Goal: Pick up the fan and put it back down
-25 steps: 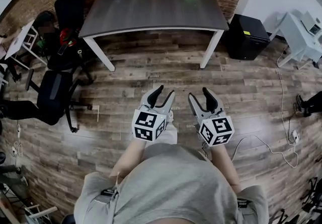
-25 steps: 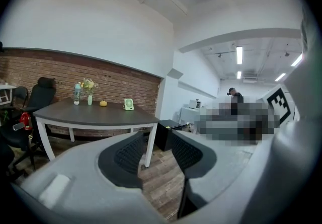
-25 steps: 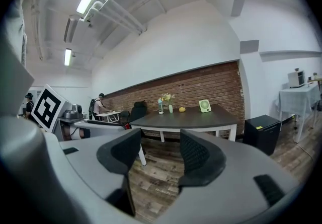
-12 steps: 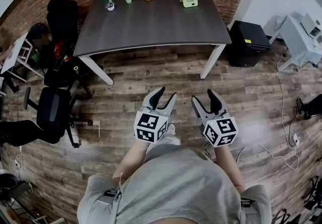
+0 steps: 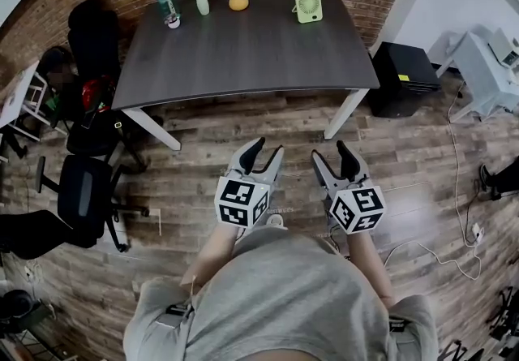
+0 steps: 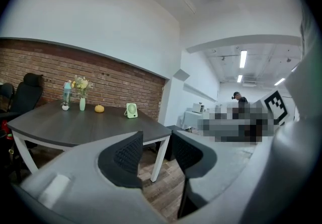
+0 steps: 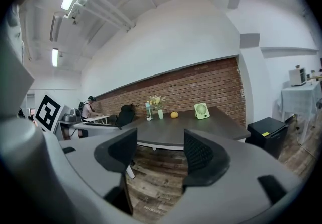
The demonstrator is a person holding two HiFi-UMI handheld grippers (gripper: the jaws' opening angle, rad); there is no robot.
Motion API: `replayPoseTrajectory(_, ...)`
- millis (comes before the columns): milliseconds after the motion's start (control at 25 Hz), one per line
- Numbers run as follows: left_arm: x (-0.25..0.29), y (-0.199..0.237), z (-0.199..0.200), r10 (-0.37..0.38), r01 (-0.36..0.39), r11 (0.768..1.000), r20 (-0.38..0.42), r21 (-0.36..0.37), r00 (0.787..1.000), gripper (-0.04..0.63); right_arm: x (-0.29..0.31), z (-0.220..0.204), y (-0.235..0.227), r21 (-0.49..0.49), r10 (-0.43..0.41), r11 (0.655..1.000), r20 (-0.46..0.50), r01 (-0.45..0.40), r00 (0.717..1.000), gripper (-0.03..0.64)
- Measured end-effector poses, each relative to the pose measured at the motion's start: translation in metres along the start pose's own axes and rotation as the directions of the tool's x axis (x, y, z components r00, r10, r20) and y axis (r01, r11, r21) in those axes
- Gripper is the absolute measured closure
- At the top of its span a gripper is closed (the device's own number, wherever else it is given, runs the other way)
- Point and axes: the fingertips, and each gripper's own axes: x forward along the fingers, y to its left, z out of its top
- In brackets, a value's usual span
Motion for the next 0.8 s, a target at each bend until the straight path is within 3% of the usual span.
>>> replayPoseTrajectory(400,0.044,0.043,0.01,-0.02,0.02,1.0,-0.012,-0.004,1.0,0.422,0.061,0.011,-0.014,0.017,0.01,1.0,0.005,-0.01,1.0,0.345)
replayPoseTrajectory(800,0.065,0.068,0.014,-0.007,0.006,1.0,-0.02,-0.019,1.0,0.422,0.082,0.012,-0.028,0.028,0.0,1.0,-0.014,0.001,1.0,0.345)
